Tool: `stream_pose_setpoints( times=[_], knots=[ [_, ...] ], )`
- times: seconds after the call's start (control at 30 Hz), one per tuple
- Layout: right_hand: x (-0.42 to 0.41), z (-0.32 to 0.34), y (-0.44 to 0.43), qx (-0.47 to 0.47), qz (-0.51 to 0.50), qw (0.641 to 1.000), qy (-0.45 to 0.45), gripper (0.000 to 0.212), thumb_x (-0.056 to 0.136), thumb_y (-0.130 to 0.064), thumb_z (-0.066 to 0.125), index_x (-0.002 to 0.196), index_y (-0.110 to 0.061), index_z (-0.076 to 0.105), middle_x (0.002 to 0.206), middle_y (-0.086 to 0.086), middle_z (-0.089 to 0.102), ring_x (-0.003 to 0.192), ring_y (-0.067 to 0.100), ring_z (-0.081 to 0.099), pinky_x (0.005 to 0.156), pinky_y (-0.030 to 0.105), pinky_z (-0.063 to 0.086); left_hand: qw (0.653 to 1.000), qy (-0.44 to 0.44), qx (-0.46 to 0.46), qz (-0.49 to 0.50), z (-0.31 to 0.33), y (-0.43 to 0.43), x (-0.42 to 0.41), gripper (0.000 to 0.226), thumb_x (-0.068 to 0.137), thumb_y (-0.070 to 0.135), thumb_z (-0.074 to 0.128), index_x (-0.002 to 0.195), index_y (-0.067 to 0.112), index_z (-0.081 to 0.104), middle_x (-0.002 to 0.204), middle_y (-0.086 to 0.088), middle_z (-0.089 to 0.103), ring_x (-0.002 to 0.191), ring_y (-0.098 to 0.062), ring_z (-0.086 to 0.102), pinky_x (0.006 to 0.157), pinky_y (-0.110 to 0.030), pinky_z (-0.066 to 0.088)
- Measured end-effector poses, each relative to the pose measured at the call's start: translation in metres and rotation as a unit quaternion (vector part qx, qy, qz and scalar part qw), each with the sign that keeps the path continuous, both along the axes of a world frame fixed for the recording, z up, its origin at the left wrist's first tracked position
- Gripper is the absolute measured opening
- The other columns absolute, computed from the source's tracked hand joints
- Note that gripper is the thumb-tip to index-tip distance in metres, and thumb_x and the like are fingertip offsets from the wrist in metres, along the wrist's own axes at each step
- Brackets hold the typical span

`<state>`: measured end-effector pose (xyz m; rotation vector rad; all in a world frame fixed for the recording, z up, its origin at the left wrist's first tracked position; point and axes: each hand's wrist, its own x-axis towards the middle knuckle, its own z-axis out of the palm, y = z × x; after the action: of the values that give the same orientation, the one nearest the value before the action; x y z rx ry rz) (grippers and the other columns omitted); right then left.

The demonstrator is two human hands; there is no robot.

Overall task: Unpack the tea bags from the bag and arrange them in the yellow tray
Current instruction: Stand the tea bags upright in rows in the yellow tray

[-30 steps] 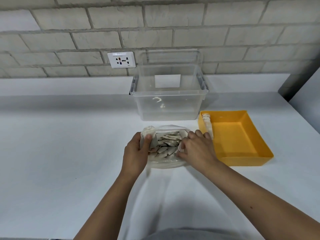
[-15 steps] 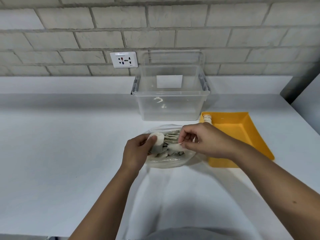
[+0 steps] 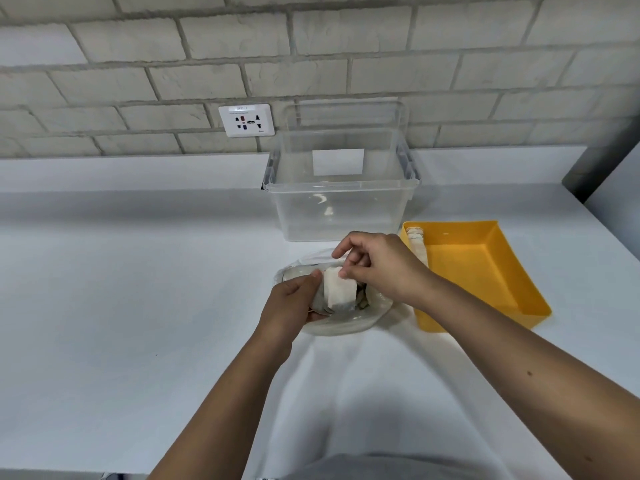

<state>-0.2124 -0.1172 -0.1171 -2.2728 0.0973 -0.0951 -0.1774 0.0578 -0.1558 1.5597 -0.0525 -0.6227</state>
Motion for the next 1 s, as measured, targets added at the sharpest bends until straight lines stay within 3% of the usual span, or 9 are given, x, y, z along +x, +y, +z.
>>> stream_pose_setpoints(
  times=[0.13, 0.23, 0.33, 0.5, 0.6, 0.7, 0.8, 0.9, 1.0],
  knots=[
    [0.005, -0.006, 0.004, 0.014, -0.009, 1.000, -0.016, 0.023, 0.081, -0.010, 0.074, 0.101, -0.018, 0.067, 0.081, -0.002, 0.072, 0.067, 0.006, 0.064, 0.066, 0.018, 0.051, 0.999, -0.014, -0.006, -0.029, 0.003, 0.002, 0.001, 0.017, 0.092, 0.021, 0.069, 0.099, 0.008, 0.077, 0.084, -0.005, 0.077, 0.076, -0.016, 0.071, 0.085, -0.035, 0.056],
    [0.006, -0.012, 0.003, 0.022, -0.031, 0.999, -0.037, 0.020, 0.082, -0.016, 0.075, 0.100, -0.020, 0.068, 0.082, -0.004, 0.068, 0.063, 0.004, 0.057, 0.063, 0.013, 0.046, 0.999, -0.039, 0.027, -0.010, 0.002, 0.001, 0.008, 0.013, 0.088, 0.016, 0.073, 0.099, 0.011, 0.078, 0.090, -0.009, 0.078, 0.080, -0.021, 0.071, 0.085, -0.039, 0.056],
    [0.001, -0.025, -0.003, 0.010, -0.056, 0.998, -0.036, 0.015, 0.085, -0.015, 0.071, 0.098, -0.021, 0.070, 0.083, -0.007, 0.067, 0.064, 0.002, 0.056, 0.066, 0.014, 0.045, 0.997, -0.062, 0.036, 0.025, 0.002, 0.005, 0.014, 0.013, 0.090, 0.015, 0.071, 0.101, 0.015, 0.077, 0.088, -0.007, 0.079, 0.081, -0.024, 0.072, 0.077, -0.032, 0.057],
    [-0.012, -0.050, 0.001, -0.127, -0.011, 0.991, 0.038, 0.014, 0.083, -0.022, 0.071, 0.096, -0.027, 0.072, 0.094, -0.011, 0.068, 0.081, 0.003, 0.058, 0.068, 0.020, 0.042, 0.990, -0.110, 0.092, -0.009, -0.002, 0.013, 0.022, 0.011, 0.092, 0.021, 0.069, 0.100, 0.022, 0.077, 0.088, -0.002, 0.079, 0.091, -0.029, 0.074, 0.089, -0.040, 0.055],
    [-0.015, -0.058, 0.006, -0.223, 0.011, 0.974, 0.026, 0.021, 0.086, -0.029, 0.067, 0.106, -0.027, 0.069, 0.107, -0.007, 0.063, 0.102, 0.014, 0.057, 0.081, 0.029, 0.045, 0.990, -0.101, 0.088, -0.038, 0.000, 0.017, 0.022, 0.014, 0.094, 0.019, 0.067, 0.104, 0.020, 0.076, 0.090, -0.002, 0.079, 0.088, -0.026, 0.075, 0.086, -0.033, 0.053],
    [-0.011, -0.064, 0.008, -0.276, 0.020, 0.961, 0.015, 0.027, 0.089, -0.035, 0.062, 0.114, -0.027, 0.068, 0.113, -0.005, 0.059, 0.109, 0.017, 0.055, 0.089, 0.034, 0.042, 0.990, -0.101, 0.095, -0.021, -0.003, 0.022, 0.020, 0.012, 0.094, 0.018, 0.066, 0.100, 0.020, 0.077, 0.083, -0.004, 0.077, 0.077, -0.019, 0.073, 0.074, -0.026, 0.058],
    [-0.012, -0.067, 0.006, -0.241, -0.006, 0.971, -0.006, 0.022, 0.089, -0.041, 0.063, 0.105, -0.029, 0.072, 0.107, -0.008, 0.059, 0.100, 0.014, 0.057, 0.079, 0.027, 0.039, 0.988, -0.106, 0.109, 0.032, -0.009, 0.025, 0.018, 0.010, 0.094, 0.021, 0.067, 0.094, 0.019, 0.077, 0.072, -0.014, 0.063, 0.068, -0.018, 0.062, 0.061, -0.023, 0.059],
    [-0.019, -0.063, 0.001, -0.166, -0.055, 0.984, -0.038, 0.014, 0.084, -0.041, 0.070, 0.090, -0.029, 0.073, 0.095, -0.014, 0.057, 0.082, 0.005, 0.056, 0.062, 0.016, 0.035, 0.989, -0.076, 0.092, 0.082, -0.010, 0.026, 0.013, 0.010, 0.093, 0.019, 0.068, 0.093, 0.017, 0.078, 0.068, -0.007, 0.068, 0.067, -0.014, 0.066, 0.059, -0.023, 0.058],
    [-0.024, -0.052, 0.001, -0.053, -0.104, 0.988, -0.096, 0.010, 0.081, -0.031, 0.075, 0.079, -0.023, 0.070, 0.083, -0.013, 0.060, 0.064, 0.005, 0.053, 0.059, 0.024, 0.044, 0.988, -0.039, 0.079, 0.124, -0.010, 0.022, 0.011, 0.012, 0.093, 0.019, 0.067, 0.090, 0.015, 0.078, 0.085, -0.018, 0.073, 0.075, -0.020, 0.070, 0.059, -0.025, 0.059]
  ],
)
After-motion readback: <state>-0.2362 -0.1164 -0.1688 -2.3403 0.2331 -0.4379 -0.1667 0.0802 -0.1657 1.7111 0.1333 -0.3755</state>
